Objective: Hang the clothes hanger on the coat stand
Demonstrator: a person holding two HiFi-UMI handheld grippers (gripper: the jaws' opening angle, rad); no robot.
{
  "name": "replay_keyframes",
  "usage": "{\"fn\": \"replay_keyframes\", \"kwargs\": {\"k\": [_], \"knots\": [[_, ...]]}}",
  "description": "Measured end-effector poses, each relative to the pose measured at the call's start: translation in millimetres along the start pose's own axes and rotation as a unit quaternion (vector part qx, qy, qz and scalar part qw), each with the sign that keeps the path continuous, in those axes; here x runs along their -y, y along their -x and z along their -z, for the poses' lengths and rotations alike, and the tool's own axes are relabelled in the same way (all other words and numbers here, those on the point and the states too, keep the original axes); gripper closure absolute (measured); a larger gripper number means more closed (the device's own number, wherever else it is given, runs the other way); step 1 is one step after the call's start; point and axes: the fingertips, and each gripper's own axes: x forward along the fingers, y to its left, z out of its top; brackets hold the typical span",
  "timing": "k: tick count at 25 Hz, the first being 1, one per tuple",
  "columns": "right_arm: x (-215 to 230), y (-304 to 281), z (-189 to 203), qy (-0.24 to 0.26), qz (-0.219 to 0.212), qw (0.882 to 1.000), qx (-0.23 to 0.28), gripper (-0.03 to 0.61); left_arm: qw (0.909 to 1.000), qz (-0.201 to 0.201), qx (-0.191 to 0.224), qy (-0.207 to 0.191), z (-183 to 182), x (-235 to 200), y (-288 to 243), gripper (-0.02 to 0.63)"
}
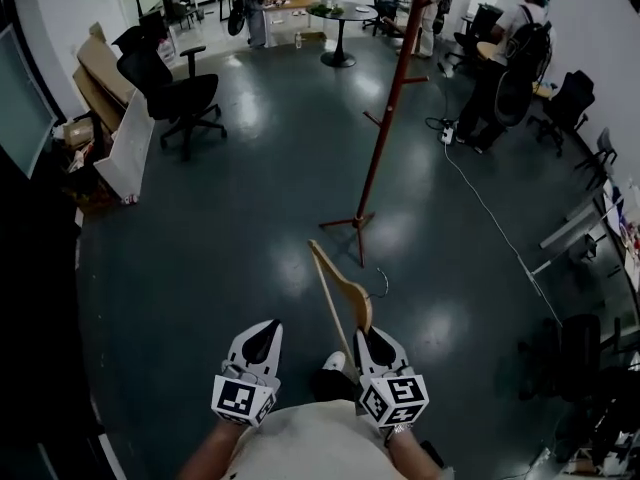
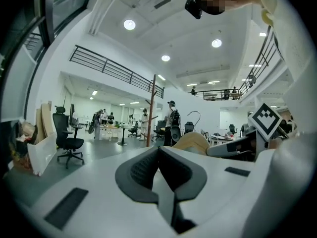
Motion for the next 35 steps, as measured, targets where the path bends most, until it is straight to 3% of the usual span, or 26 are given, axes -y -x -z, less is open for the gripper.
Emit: {"fn": "replay_keyframes", "kwargs": {"k": [2,6,8,14,22,26,30,35], "knots": [[26.8,-21.9,-22.4,0.004,-0.010,1.000,0.000,0.511,0.9998,0.006,0.021,-0.007,-18.9,5.9,-40.5,0.601],[76.9,-60.5,-69.8,0.007,-0.028,1.000,-0.006,0.511,0.9984,-0.019,0.049,0.020,-52.9,14.2,-101.5,0.601],[84.0,-81.2,-85.9,-0.007,-0.029,1.000,-0.003,0.511,0.9980,-0.028,0.047,0.032,-60.1,2.0,-119.3,0.601],[92.8,-123.9,-104.9,0.012,-0.008,1.000,-0.005,0.511,0.9982,-0.024,0.038,0.039,-62.1,-37.3,-170.7,0.601],[125.2,-199.0,-142.3,0.025,0.056,0.998,-0.005,0.511,0.9965,0.051,0.043,0.050,-85.2,-93.8,-290.6,0.601],[141.4,-259.1,-170.5,0.008,0.086,0.996,-0.007,0.511,0.9937,0.092,0.046,0.044,-109.2,-132.5,-359.6,0.601],[139.9,-314.8,-193.4,-0.012,0.108,0.994,-0.011,0.511,0.9894,0.131,0.033,0.055,-117.1,-173.7,-404.8,0.601],[136.0,-373.5,-205.7,-0.019,0.142,0.990,-0.003,0.511,0.9821,0.182,0.025,0.041,-123.8,-220.9,-447.8,0.601]]}}
